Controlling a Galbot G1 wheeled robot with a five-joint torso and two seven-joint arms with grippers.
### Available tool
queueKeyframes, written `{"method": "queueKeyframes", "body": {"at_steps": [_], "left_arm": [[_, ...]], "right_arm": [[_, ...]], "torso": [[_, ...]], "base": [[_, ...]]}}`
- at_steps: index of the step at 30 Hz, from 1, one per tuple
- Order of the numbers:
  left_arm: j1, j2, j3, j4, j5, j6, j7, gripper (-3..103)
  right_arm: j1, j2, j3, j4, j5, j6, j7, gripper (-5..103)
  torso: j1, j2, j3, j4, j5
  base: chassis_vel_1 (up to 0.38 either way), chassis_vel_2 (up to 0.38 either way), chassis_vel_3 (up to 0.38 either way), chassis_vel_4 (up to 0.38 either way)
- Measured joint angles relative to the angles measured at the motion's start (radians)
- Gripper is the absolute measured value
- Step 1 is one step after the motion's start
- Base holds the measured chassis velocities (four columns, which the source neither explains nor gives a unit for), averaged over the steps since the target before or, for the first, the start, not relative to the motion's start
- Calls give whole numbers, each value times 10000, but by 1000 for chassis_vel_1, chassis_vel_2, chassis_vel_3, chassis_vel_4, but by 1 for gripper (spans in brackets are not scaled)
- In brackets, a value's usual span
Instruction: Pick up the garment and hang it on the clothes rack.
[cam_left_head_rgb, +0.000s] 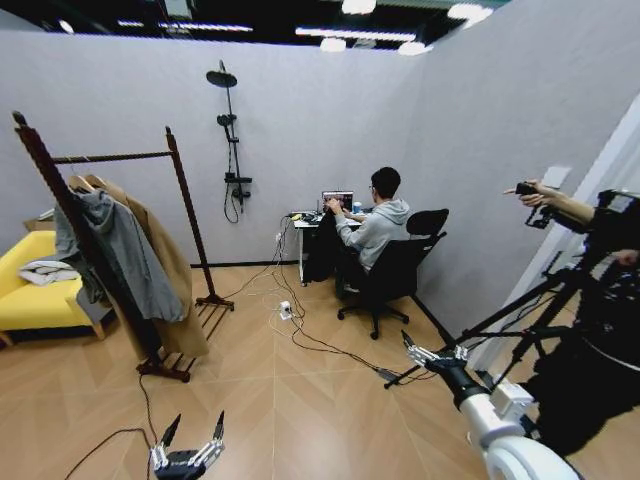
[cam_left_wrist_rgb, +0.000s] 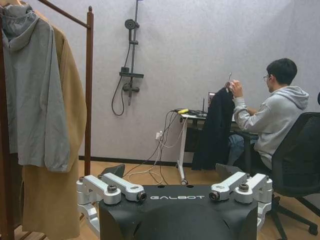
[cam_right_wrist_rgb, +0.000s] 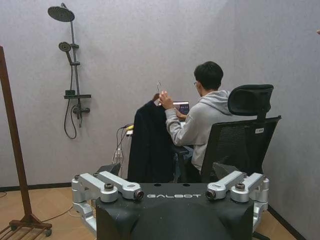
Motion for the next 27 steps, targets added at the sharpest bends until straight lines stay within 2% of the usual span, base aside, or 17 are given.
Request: {"method": "queueKeyframes", "body": {"at_steps": [11, 27], "left_arm": [[0, 0, 0, 0, 0, 0, 0, 100], [0, 1, 0, 0, 0, 0, 0, 100]], "right_arm": [[45, -266, 188, -133, 110, 320, 136, 100], [-7, -132, 226, -145, 87, 489, 121, 100]], "torso": [[0, 0, 0, 0, 0], [1, 0, 0, 0, 0]], "base": [[0, 0, 0, 0], [0, 0, 0, 0]]}}
